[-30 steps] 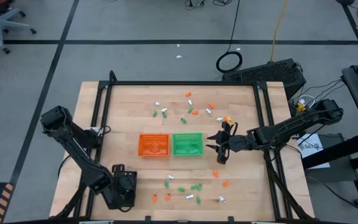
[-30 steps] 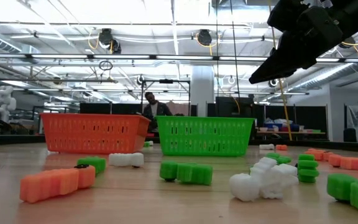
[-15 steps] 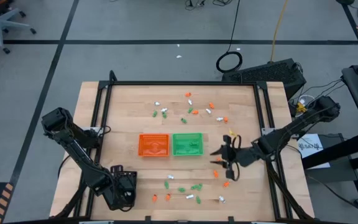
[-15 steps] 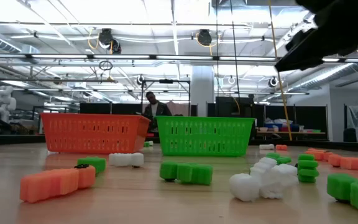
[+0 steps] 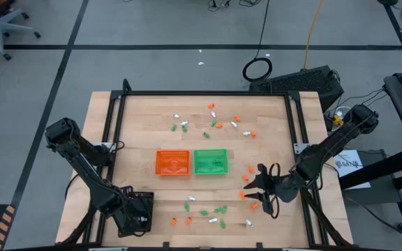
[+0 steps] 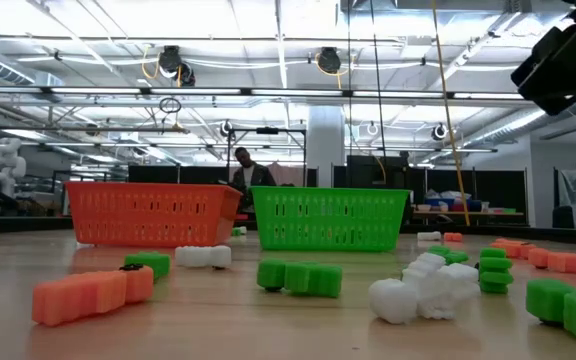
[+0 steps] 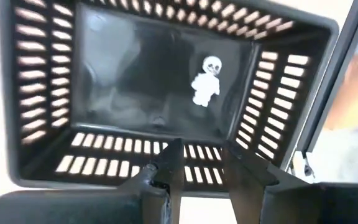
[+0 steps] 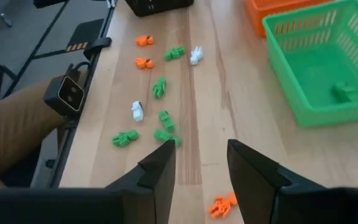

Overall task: Sort Halloween decoration
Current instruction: Put the orange skeleton toy into the orange bin

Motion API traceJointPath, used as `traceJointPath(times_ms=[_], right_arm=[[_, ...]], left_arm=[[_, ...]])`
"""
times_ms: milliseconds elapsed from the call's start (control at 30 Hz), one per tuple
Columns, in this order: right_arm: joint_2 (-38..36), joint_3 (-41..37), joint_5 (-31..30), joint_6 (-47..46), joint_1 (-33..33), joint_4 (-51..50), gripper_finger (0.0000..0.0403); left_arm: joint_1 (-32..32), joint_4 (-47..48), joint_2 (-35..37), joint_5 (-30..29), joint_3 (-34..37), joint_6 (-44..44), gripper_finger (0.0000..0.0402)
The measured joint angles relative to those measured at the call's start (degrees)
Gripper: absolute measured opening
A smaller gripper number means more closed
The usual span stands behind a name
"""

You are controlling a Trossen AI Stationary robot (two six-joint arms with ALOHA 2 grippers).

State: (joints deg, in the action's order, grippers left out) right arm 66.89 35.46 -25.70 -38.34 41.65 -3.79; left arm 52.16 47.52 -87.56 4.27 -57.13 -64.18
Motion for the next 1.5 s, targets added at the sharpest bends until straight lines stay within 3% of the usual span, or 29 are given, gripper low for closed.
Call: traceJointPath(times_ms=[267,467,567,867,1033,1267,1500], right_arm=[[0.0,6.8,-4.7,-2.4,-1.0,-19.3,0.0132],[0.0,10.0,-5.7,6.1,-8.6,-30.2,0.0132],[0.0,10.1,-4.8,13.1,-14.4,-31.3,0.0132],[0.0,10.1,8.2,34.0,-35.1,-31.2,0.0132],[0.0,10.1,14.0,40.3,-45.5,-32.3,0.0132],[0.0,8.2,15.0,36.5,-56.5,-33.5,0.0132],[0.0,-0.8,12.3,27.3,-59.7,-25.8,0.0137]], left_arm=[[0.0,2.3,2.3,-17.4,-3.0,3.3,0.0104],[-0.9,-0.3,2.3,-38.0,-3.2,9.3,0.0104],[-1.9,-2.5,2.3,-43.4,-3.2,11.6,0.0104],[-4.6,-8.7,2.3,-50.5,-3.2,20.0,0.0104],[-5.7,-9.3,2.3,-52.3,-2.6,20.1,0.0104],[-7.5,-9.7,2.3,-53.6,-0.6,19.7,0.0104],[-9.2,-9.7,2.3,-53.9,-0.6,20.1,0.0104]])
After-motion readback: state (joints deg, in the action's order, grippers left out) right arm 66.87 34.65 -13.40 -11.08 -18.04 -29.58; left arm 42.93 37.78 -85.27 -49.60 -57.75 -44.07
